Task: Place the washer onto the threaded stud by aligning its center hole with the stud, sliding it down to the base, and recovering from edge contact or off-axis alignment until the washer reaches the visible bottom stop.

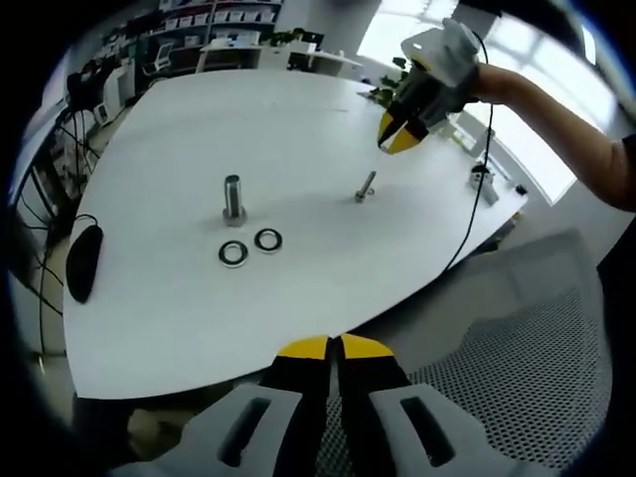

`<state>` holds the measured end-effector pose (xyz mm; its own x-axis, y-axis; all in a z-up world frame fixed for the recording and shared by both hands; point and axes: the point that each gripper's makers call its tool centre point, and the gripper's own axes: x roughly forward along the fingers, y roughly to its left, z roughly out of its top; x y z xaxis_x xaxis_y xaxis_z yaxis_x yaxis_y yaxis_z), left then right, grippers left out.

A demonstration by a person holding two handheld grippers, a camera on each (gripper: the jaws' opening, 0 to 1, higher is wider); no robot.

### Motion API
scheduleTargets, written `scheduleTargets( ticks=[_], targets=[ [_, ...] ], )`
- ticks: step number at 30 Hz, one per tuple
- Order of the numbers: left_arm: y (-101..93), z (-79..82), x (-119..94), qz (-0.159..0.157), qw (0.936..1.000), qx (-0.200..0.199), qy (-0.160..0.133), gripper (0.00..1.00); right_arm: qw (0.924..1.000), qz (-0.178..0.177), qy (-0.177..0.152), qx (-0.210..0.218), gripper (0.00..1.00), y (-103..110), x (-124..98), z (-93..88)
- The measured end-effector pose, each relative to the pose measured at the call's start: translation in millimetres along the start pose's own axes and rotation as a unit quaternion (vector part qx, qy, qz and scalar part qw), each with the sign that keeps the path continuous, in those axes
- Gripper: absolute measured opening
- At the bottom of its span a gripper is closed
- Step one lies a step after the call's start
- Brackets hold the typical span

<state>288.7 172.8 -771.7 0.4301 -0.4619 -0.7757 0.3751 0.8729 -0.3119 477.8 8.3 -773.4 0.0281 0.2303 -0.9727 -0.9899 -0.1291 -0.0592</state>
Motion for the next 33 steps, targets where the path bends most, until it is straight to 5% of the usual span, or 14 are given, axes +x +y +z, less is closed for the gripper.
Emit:
scheduleTargets(
  ticks=[9, 17, 33],
  targets=[
    [4.6, 6.3, -1.7, 0.009, 0.9998, -0.005, -0.017, 0.00, 0.9999, 0.014, 0.009, 0.001, 0.13, 6.4, 14.0, -6.5],
    [0.7, -0.5, 1.0, 0.000, 1.0000, -0.007, 0.005, 0.00, 0.9998, 0.017, 0.012, 0.004, 0.13, 5.8, 19.6, -7.3],
    [1.8, 2.1, 0.5, 0.002, 1.0000, -0.003, -0.003, 0.00, 0.9995, 0.026, 0.017, 0.006, 0.13, 7.3, 35.5, -6.1]
  ],
)
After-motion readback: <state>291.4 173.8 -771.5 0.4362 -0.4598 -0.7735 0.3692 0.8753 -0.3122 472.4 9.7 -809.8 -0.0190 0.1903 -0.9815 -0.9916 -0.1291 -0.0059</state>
